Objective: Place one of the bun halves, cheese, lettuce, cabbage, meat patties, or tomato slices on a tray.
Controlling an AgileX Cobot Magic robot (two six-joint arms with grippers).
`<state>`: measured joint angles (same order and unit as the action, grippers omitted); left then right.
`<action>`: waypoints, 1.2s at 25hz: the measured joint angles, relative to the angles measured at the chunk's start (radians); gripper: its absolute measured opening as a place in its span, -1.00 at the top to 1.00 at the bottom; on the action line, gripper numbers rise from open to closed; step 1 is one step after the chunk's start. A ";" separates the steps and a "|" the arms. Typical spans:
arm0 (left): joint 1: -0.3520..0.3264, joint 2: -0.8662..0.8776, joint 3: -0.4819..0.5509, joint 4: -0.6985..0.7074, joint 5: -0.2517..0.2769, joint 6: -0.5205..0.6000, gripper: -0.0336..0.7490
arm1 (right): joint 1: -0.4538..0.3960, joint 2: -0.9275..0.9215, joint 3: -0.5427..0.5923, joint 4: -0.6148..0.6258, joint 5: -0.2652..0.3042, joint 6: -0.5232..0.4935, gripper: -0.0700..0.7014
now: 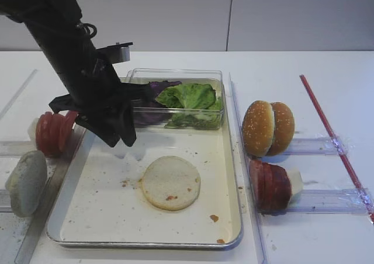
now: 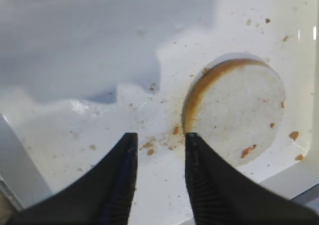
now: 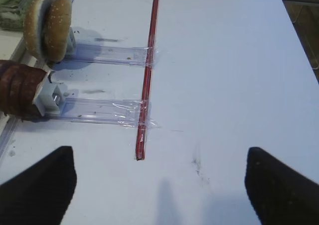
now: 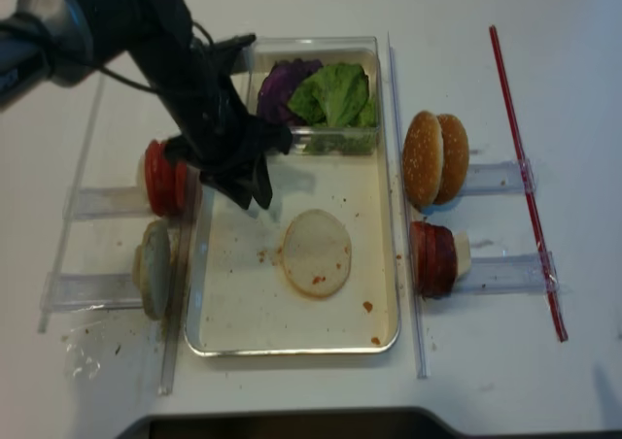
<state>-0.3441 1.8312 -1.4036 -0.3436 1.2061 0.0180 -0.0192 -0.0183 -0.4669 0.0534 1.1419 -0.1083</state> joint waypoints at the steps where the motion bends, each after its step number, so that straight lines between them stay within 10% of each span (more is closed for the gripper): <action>1: -0.005 0.000 -0.011 0.015 0.001 -0.009 0.29 | 0.000 0.000 0.000 0.000 0.000 0.000 -0.98; 19: -0.021 -0.159 -0.012 0.233 0.013 -0.127 0.13 | 0.000 0.000 0.000 0.000 0.000 0.000 -0.98; 30: 0.100 -0.352 0.160 0.305 0.021 -0.131 0.13 | 0.000 0.000 0.000 0.000 0.000 -0.002 -0.98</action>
<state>-0.2444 1.4795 -1.2435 -0.0386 1.2271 -0.1132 -0.0192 -0.0183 -0.4669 0.0534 1.1419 -0.1100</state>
